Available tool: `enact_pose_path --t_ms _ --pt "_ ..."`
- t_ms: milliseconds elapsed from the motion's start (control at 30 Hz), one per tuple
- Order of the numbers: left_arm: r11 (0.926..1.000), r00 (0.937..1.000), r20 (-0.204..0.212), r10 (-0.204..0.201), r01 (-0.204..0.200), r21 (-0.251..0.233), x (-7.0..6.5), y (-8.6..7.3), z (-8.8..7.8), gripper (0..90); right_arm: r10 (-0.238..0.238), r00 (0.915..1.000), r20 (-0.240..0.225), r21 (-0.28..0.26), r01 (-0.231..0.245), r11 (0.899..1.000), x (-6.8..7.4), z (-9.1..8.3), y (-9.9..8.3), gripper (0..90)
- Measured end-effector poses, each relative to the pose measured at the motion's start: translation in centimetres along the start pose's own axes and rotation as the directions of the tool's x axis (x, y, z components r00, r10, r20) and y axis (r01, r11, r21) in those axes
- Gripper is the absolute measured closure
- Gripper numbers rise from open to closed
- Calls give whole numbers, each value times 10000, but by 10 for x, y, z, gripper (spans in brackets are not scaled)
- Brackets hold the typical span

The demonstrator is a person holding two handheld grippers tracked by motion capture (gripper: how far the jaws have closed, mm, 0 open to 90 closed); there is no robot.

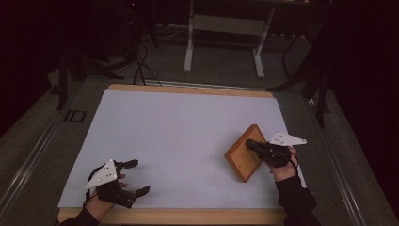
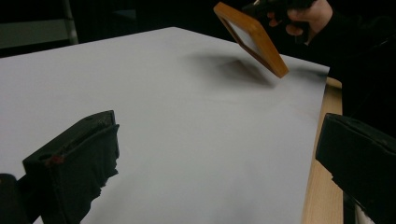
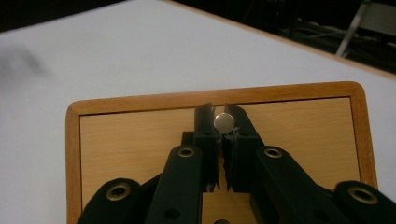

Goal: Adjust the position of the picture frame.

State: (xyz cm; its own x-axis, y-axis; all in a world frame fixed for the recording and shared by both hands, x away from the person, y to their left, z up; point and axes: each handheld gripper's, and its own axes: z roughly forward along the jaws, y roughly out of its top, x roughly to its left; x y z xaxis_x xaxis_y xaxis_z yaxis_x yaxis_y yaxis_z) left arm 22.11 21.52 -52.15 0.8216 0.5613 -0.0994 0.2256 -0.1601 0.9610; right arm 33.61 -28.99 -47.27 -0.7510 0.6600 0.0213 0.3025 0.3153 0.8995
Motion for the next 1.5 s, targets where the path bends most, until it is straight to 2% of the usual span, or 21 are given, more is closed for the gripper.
enact_pose_path --t_ms 133,433,567,800,967,1067,1233,1500 --pt "10000 10000 -2 -2 2 -28 0 0 -1 0 -186 9996 -234 -170 182 9997 9 4 15 850" --pt "10000 10000 -6 59 -59 -19 -1 0 0 0 -593 9973 -437 -375 577 9976 24 14 36 851" --pt "10000 10000 19 10 -10 -73 0 0 0 0 -714 9955 -629 -500 683 9964 36 26 51 851" --pt "10000 10000 4 51 -51 -56 -1 0 -1 0 -772 9933 -862 -575 724 9957 50 45 61 851" --pt "10000 10000 13 44 -43 -61 0 0 -1 0 -713 9916 -1082 -558 656 9963 59 59 64 851" --pt "9998 9998 -37 193 -193 17 -1 0 -1 0 -702 9909 -1150 -490 650 9967 64 65 63 851" --pt "9999 9999 -15 167 -167 -13 -1 0 -1 0 -705 9892 -1289 -281 674 9973 73 80 58 851" --pt "9998 9998 1 174 -174 -30 -1 0 -1 0 -659 9887 -1345 156 686 9975 80 96 46 851"
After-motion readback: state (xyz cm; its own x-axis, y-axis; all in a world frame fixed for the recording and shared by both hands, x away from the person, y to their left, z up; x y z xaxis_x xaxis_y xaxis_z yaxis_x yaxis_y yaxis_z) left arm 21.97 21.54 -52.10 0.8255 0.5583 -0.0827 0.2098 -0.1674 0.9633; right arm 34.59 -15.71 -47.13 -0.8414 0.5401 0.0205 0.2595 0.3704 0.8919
